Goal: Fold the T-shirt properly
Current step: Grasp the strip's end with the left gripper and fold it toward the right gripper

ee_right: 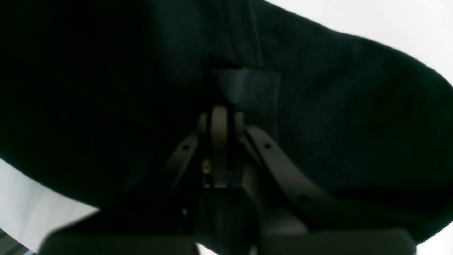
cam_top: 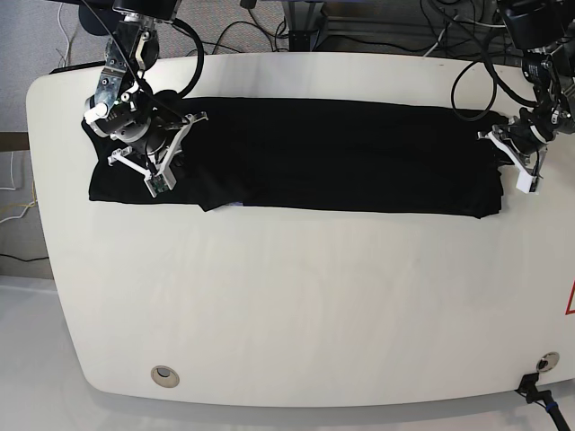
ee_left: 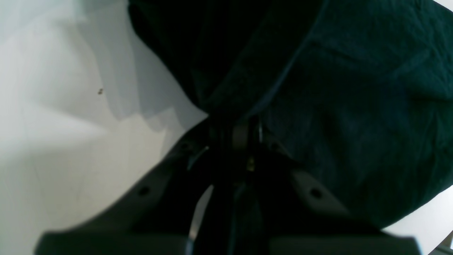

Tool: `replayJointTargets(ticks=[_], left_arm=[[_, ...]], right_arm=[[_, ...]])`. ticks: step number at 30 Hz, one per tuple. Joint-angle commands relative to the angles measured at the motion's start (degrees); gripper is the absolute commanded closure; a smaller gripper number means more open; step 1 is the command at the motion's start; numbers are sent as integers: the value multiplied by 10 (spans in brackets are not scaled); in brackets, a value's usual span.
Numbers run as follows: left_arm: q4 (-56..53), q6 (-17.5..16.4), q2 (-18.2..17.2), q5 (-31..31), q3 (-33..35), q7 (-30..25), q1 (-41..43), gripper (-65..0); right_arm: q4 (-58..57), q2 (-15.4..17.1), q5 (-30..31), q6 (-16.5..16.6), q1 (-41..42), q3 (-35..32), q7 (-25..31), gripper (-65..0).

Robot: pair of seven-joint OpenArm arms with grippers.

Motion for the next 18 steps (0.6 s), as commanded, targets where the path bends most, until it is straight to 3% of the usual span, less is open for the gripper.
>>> replayJointTargets(ticks=[1, 11, 18], left_arm=[[26, -1, -6, 9, 5, 16, 1, 0], [189, -1, 76, 9, 102, 18, 16, 0], [243, -1, 113, 9, 217, 18, 28, 0]], right_arm=[[8, 3, 5, 1, 5, 1, 11, 0], [-13, 2, 5, 1, 6, 1, 12, 0], [-45, 2, 6, 1, 3, 1, 28, 0]])
